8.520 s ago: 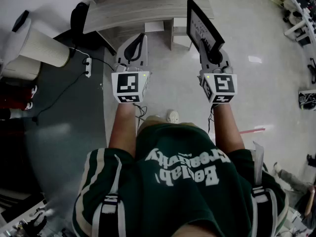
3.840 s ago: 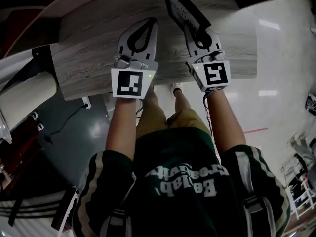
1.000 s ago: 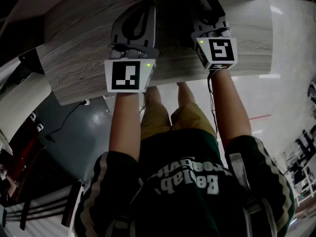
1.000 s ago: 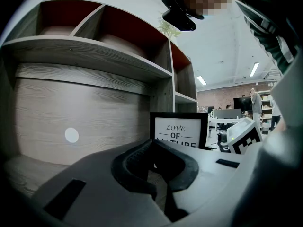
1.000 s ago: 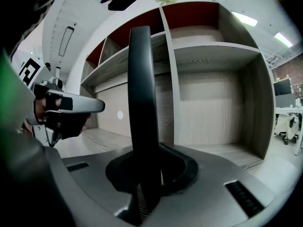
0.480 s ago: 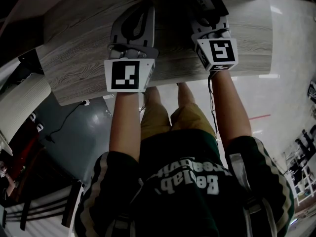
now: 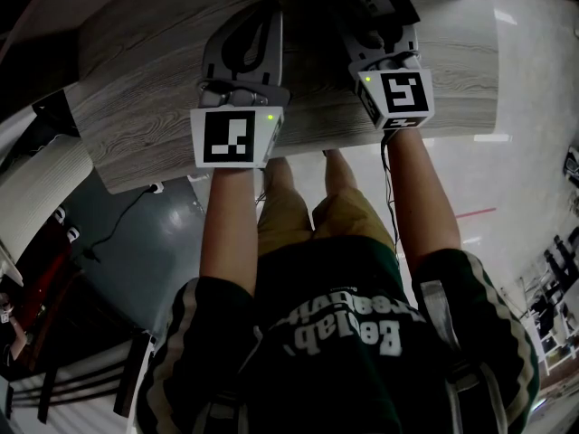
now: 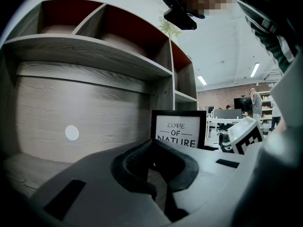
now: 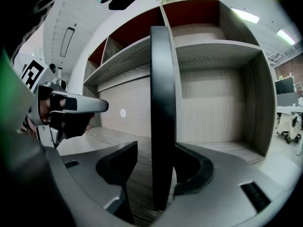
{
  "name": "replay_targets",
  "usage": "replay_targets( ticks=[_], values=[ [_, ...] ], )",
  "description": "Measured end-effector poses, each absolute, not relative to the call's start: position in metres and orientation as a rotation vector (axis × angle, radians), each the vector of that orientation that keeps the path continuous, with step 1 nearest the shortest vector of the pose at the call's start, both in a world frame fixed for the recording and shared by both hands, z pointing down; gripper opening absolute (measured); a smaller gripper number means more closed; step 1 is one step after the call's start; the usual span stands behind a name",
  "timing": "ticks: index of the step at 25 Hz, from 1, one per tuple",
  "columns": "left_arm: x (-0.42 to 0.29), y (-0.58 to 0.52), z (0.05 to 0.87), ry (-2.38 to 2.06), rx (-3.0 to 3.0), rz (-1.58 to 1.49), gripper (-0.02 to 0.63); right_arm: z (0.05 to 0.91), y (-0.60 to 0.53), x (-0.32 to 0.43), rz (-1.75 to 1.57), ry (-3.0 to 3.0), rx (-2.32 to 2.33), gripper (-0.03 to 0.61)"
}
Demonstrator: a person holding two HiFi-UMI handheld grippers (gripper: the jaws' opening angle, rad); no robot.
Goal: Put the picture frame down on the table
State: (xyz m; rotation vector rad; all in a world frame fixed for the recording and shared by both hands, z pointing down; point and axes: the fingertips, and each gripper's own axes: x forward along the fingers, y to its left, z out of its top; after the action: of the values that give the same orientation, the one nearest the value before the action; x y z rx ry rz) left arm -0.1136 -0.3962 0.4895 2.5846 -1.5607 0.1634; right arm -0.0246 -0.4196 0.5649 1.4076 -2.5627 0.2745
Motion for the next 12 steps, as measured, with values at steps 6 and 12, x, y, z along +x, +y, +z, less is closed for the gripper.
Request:
replay_targets(
  ticks=[6,12],
  values=[
    [-0.111,-0.392,0.491,-1.555,2.584,0.170,0.018,0.566,-0.414,-0.021,0.269,-2.554,1.408,0.218],
    [-0.107,-0.381,0.488,-1.568,2.582,0.164,0.018,0.561,-0.402,-0.016,0.273,-2.566,1.397,0.221]
  ],
)
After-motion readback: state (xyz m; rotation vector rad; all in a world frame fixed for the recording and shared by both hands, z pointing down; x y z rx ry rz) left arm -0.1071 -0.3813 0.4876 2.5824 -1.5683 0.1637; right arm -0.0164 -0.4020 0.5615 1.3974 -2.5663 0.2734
